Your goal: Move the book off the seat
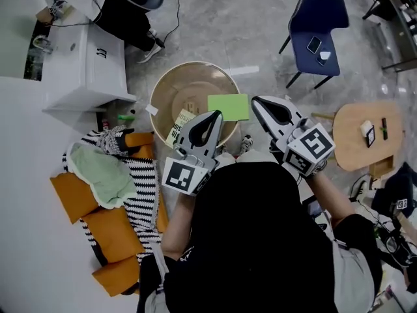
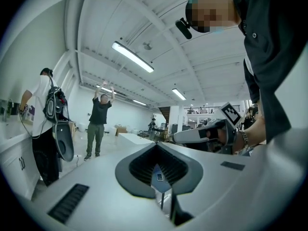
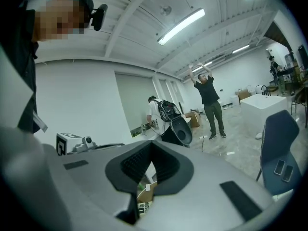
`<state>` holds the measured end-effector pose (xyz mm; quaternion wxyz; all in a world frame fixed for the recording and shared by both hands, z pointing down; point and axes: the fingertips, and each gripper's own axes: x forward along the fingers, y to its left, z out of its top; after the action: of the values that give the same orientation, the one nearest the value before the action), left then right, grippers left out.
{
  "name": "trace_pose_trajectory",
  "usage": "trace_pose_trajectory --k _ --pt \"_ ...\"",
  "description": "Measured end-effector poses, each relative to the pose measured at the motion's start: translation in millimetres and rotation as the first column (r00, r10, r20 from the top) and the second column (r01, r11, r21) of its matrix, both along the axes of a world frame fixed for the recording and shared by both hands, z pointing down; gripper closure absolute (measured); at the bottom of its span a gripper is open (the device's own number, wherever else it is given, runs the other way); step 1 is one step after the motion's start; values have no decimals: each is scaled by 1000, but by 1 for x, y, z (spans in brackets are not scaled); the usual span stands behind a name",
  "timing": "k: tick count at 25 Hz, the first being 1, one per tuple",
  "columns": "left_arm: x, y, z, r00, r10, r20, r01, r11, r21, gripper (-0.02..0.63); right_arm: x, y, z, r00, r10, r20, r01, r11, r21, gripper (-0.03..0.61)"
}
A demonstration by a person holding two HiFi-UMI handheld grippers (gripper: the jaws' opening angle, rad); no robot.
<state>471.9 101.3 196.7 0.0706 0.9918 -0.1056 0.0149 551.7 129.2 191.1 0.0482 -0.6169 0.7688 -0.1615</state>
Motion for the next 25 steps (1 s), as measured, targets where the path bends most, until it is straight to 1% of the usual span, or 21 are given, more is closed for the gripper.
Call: trace_pose_trajectory --k 3,5,8,11,17,20,21,25 --pt "-4 4 -7 1000 8 0 -8 999 32 604 -3 3 -9 1000 20 -2 -20 1000 12 563" --pt "-8 4 -9 1000 4 1 -4 999 43 604 -7 2 -13 999 22 -24 -22 999 28 563" --pt "-11 1 -7 1000 -14 -9 14 999 34 604 -14 -1 -10 998 9 -66 -7 999 39 564" --pt "-7 3 -8 1000 -10 -17 11 1000 27 604 -14 0 -6 997 7 -82 -4 999 34 563" --pt "-2 2 -8 1000 -10 -21 11 999 37 604 -7 -2 -6 998 10 -69 -9 1000 26 565" --pt "-5 3 -6 1000 -18 -18 18 999 30 604 -11 -3 -14 1000 9 -29 -7 997 71 565" --pt "-6 2 -5 1000 -21 -17 21 999 29 604 -11 -4 -14 1000 9 -30 -6 997 75 565" --pt "-7 1 -5 999 -35 -22 36 999 27 604 -8 0 -1 997 6 -71 -5 1000 11 565"
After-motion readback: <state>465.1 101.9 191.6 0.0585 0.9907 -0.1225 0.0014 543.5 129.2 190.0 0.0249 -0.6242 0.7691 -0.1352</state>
